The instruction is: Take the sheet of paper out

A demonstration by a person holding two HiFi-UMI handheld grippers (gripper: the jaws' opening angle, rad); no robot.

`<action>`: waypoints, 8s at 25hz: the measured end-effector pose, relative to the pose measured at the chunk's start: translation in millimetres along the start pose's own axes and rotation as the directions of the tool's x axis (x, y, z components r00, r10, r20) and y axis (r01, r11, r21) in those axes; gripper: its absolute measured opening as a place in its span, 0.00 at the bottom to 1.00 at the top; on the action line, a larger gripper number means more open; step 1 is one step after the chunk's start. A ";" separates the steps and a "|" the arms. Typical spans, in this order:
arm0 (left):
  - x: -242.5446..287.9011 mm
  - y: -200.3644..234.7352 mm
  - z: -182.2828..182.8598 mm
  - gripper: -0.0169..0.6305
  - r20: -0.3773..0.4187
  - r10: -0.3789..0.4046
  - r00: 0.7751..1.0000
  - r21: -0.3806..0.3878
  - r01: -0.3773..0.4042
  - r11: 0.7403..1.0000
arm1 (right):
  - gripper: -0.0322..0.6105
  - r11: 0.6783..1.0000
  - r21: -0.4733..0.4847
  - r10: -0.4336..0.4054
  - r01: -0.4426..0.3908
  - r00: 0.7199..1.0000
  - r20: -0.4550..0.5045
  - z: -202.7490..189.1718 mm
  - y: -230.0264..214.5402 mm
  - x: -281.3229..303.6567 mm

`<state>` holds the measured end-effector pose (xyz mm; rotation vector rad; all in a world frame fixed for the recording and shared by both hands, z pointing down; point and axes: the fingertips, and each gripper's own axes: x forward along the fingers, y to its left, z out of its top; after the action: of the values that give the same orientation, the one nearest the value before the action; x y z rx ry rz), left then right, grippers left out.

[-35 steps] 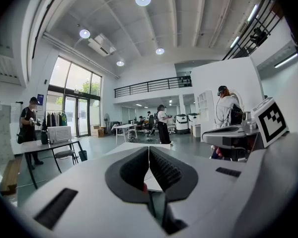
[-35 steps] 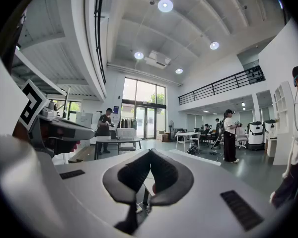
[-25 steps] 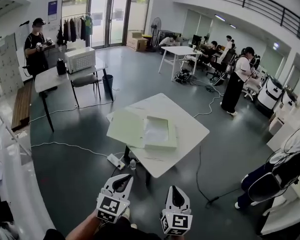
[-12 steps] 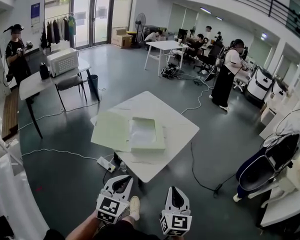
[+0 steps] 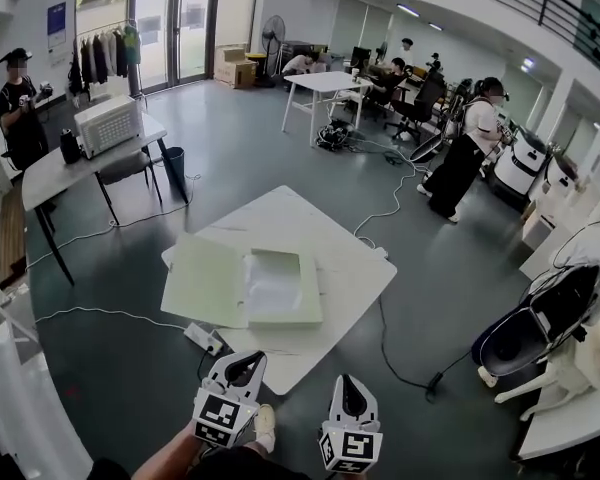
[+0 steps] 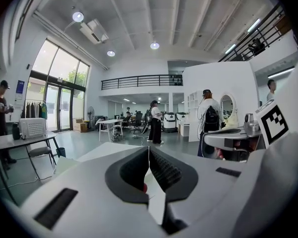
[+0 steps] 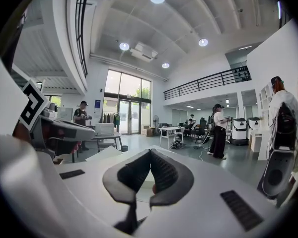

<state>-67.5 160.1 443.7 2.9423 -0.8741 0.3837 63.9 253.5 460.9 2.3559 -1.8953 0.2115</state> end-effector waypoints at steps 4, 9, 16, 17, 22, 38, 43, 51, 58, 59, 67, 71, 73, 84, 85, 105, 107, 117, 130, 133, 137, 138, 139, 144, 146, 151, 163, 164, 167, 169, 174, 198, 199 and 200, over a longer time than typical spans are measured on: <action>42.8 21.0 8.5 0.06 -0.021 -0.003 1.000 -0.006 0.003 1.000 | 0.08 1.000 0.009 0.002 -0.001 1.000 -0.020 5.8 -15.4 45.7; 87.1 55.7 15.2 0.06 -0.041 0.008 0.999 -0.018 -0.009 1.000 | 0.08 1.000 0.005 0.016 -0.016 0.999 -0.041 15.5 -23.6 103.1; 125.1 101.6 10.7 0.06 -0.054 0.036 0.998 -0.048 -0.038 0.998 | 0.08 0.997 -0.013 0.073 -0.074 0.995 -0.062 23.5 -13.5 173.9; 128.6 108.1 10.0 0.06 -0.056 0.040 0.998 -0.052 -0.043 0.998 | 0.08 0.996 -0.015 0.083 -0.084 0.995 -0.064 24.5 -10.5 182.9; 142.8 141.2 16.9 0.06 -0.053 0.072 0.996 -0.065 -0.076 0.995 | 0.08 0.990 -0.026 0.135 -0.137 0.989 -0.066 32.3 7.2 225.2; 146.4 215.9 5.1 0.06 -0.055 0.191 0.980 -0.115 -0.196 0.974 | 0.08 0.959 -0.062 0.272 -0.277 0.959 -0.082 38.1 64.2 299.7; 149.8 221.3 -3.9 0.06 -0.068 0.207 0.976 -0.120 -0.214 0.969 | 0.08 0.952 -0.060 0.296 -0.302 0.951 -0.089 31.5 69.2 310.2; 174.4 230.6 -19.9 0.06 -0.108 0.249 0.962 -0.142 -0.263 0.954 | 0.08 0.936 -0.043 0.343 -0.350 0.931 -0.123 13.9 60.3 341.5; 220.9 242.4 -38.3 0.06 -0.170 0.280 0.945 -0.175 -0.309 0.935 | 0.08 0.917 0.007 0.393 -0.398 0.902 -0.176 -13.0 41.8 389.1; 226.3 245.9 -41.0 0.06 -0.181 0.283 0.942 -0.181 -0.315 0.932 | 0.08 0.914 0.015 0.401 -0.405 0.897 -0.187 -16.8 41.2 395.5; 278.2 268.9 -73.0 0.06 -0.281 0.299 0.912 -0.195 -0.360 0.912 | 0.08 0.892 0.048 0.446 -0.450 0.856 -0.261 -44.7 28.9 450.8; 302.4 280.3 -91.4 0.06 -0.321 0.284 0.903 -0.209 -0.360 0.909 | 0.08 0.885 0.064 0.458 -0.461 0.837 -0.299 -62.1 26.1 474.6; 314.3 284.3 -102.0 0.06 -0.340 0.272 0.900 -0.214 -0.356 0.910 | 0.08 0.883 0.070 0.461 -0.464 0.828 -0.318 -73.2 24.2 485.0; 357.7 297.6 -173.4 0.07 -0.489 0.188 0.852 -0.273 -0.353 0.895 | 0.08 0.887 0.095 0.452 -0.452 0.809 -0.376 -107.6 13.4 523.5; 360.6 297.7 -181.5 0.07 -0.508 0.174 0.844 -0.281 -0.353 0.893 | 0.08 0.886 0.097 0.454 -0.453 0.808 -0.376 -107.8 12.7 525.4; 397.8 298.1 -267.2 0.36 -0.688 0.031 0.725 -0.385 -0.401 0.831 | 0.08 0.884 0.098 0.458 -0.458 0.801 -0.387 -111.8 -9.6 542.4; 400.8 299.3 -271.8 0.36 -0.693 0.034 0.720 -0.382 -0.408 0.829 | 0.08 0.884 0.099 0.456 -0.456 0.802 -0.386 -111.1 -12.8 543.2; 399.2 296.1 -286.1 0.28 -0.749 0.030 0.662 -0.349 -0.433 0.831 | 0.08 0.890 0.102 0.448 -0.445 0.806 -0.387 -109.4 -23.4 543.1; 396.7 303.5 -294.7 0.07 -0.769 0.114 0.630 -0.285 -0.496 0.820 | 0.08 0.889 0.103 0.449 -0.446 0.804 -0.390 -114.7 -28.2 542.3; 395.9 303.9 -290.6 0.07 -0.762 0.131 0.635 -0.279 -0.503 0.818 | 0.08 0.889 0.102 0.450 -0.447 0.805 -0.386 -113.4 -28.5 540.6; 388.2 307.2 -282.8 0.07 -0.753 0.156 0.639 -0.268 -0.516 0.814 | 0.08 0.887 0.099 0.453 -0.451 0.808 -0.376 -107.5 -25.6 535.7; 386.4 308.7 -280.2 0.06 -0.748 0.165 0.642 -0.265 -0.518 0.813 | 0.08 0.887 0.098 0.453 -0.451 0.810 -0.373 -106.1 -24.9 534.2; 384.8 310.0 -277.3 0.06 -0.743 0.173 0.646 -0.263 -0.519 0.813 | 0.08 0.887 0.097 0.453 -0.452 0.811 -0.371 -105.0 -24.5 532.7; 372.8 316.9 -257.9 0.06 -0.717 0.209 0.665 -0.258 -0.532 0.807 | 0.08 0.886 0.085 0.454 -0.455 0.818 -0.352 -94.5 -19.0 523.2; 365.0 318.2 -248.0 0.06 -0.706 0.222 0.673 -0.259 -0.537 0.803 | 0.08 0.886 0.079 0.455 -0.457 0.823 -0.341 -86.3 -15.2 517.6; 351.3 323.7 -224.1 0.06 -0.670 0.260 0.695 -0.255 -0.544 0.799 | 0.08 0.886 0.063 0.455 -0.460 0.835 -0.310 -70.1 -7.6 505.4; 307.6 324.2 -141.4 0.06 -0.554 0.353 0.754 -0.197 -0.531 0.824 | 0.08 0.898 0.023 0.433 -0.440 0.872 -0.227 -22.9 2.6 457.8; 304.1 323.2 -133.6 0.06 -0.539 0.360 0.761 -0.192 -0.527 0.828 | 0.08 0.900 0.018 0.429 -0.436 0.877 -0.219 -19.4 2.6 453.6; 288.8 317.6 -109.9 0.06 -0.497 0.375 0.783 -0.179 -0.515 0.838 | 0.08 0.906 0.003 0.417 -0.424 0.889 -0.192 -6.3 6.8 437.2; 279.6 309.6 -96.4 0.06 -0.469 0.378 0.798 -0.175 -0.504 0.846 | 0.08 0.909 -0.004 0.410 -0.416 0.896 -0.172 2.8 8.8 424.8; 256.9 291.3 -73.4 0.06 -0.399 0.396 0.827 -0.157 -0.487 0.859 | 0.08 0.916 -0.026 0.394 -0.401 0.910 -0.128 17.5 17.0 396.6; 108.0 200.7 10.2 0.06 -0.097 0.389 0.916 -0.106 -0.398 0.911 | 0.08 0.948 -0.053 0.313 -0.313 0.950 -0.017 41.7 43.6 264.4; 105.0 196.4 6.8 0.06 -0.099 0.386 0.917 -0.105 -0.396 0.912 | 0.08 0.948 -0.052 0.313 -0.313 0.950 -0.016 39.4 43.6 261.0; 102.0 192.6 4.6 0.06 -0.102 0.384 0.918 -0.104 -0.394 0.913 | 0.08 0.949 -0.050 0.312 -0.312 0.950 -0.017 38.1 43.5 257.7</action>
<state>-88.5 -56.3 460.0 2.6102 -1.4217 0.4416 77.2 -10.2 469.0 2.0071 -2.2325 0.1942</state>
